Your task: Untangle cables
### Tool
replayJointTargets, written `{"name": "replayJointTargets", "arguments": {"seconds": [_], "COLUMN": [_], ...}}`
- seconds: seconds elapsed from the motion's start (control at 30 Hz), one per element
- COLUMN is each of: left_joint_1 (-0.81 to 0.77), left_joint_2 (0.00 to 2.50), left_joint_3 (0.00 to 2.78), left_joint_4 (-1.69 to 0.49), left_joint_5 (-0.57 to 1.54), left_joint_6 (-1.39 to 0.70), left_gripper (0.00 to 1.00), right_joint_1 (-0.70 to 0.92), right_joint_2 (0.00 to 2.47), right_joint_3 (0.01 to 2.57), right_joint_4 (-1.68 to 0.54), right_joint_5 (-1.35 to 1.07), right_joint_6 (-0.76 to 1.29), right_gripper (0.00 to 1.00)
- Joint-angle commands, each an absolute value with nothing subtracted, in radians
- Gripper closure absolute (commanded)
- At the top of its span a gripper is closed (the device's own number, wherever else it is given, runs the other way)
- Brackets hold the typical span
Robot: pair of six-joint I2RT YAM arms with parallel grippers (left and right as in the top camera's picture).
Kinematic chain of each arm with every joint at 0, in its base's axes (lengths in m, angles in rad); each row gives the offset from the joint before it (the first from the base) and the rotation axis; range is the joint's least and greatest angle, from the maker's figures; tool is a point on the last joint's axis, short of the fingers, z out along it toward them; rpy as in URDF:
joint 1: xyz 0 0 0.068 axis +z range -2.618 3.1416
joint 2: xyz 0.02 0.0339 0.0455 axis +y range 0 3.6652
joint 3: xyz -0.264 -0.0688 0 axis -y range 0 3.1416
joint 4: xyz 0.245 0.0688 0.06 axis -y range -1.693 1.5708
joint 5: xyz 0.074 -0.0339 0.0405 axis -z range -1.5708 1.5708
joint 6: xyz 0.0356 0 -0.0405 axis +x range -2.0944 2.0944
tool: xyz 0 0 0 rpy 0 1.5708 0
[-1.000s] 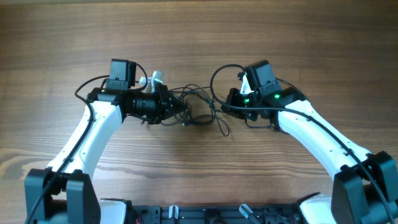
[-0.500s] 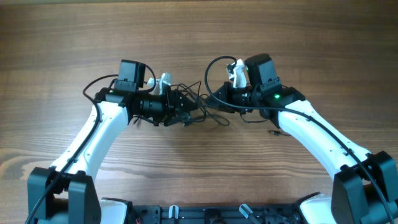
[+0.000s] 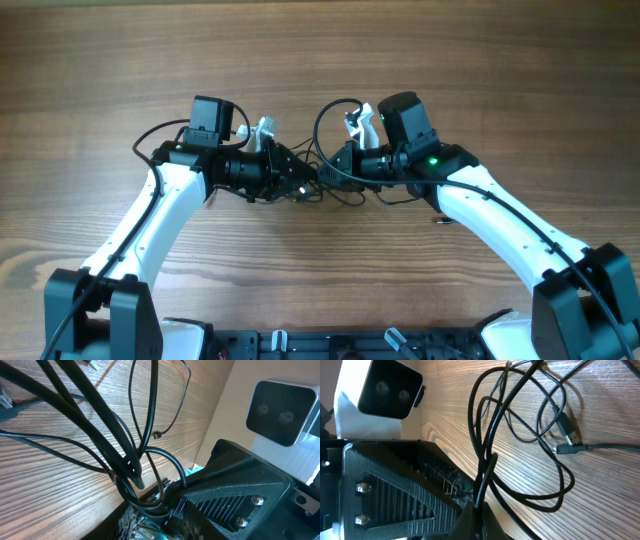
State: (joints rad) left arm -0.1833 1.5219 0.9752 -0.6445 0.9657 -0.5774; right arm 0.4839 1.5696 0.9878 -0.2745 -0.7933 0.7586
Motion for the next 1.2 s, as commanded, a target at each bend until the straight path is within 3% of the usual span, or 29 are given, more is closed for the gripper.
{"name": "replayJointTargets", "arguments": {"seconds": [0.0,0.5,0.7,0.97,1.17], "left_joint_1": [-0.186,-0.186,-0.186,-0.176,-0.105], "left_joint_2": [1.519,1.519,1.519,1.519,1.518], "left_joint_3": [0.982,0.982,0.982,0.982,0.982], "left_joint_4": [-0.640,-0.641,-0.641,-0.641,-0.656], "left_joint_5": [0.965,0.881,0.881,0.881,0.897], "left_joint_6": [-0.561,-0.585,-0.585,-0.589,-0.587], "left_gripper": [0.67,0.80,0.96,0.96,0.96], "right_joint_1": [0.493,0.493,0.493,0.493,0.490], "right_joint_2": [1.567,1.567,1.567,1.567,1.567], "right_joint_3": [0.988,0.988,0.988,0.988,0.988], "right_joint_4": [-0.269,-0.268,-0.264,-0.281,-0.447], "right_joint_5": [-0.837,-0.841,-0.841,-0.802,-0.569], "right_joint_6": [0.763,0.763,0.767,0.768,0.758], "right_gripper": [0.96,0.96,0.96,0.96,0.96]}}
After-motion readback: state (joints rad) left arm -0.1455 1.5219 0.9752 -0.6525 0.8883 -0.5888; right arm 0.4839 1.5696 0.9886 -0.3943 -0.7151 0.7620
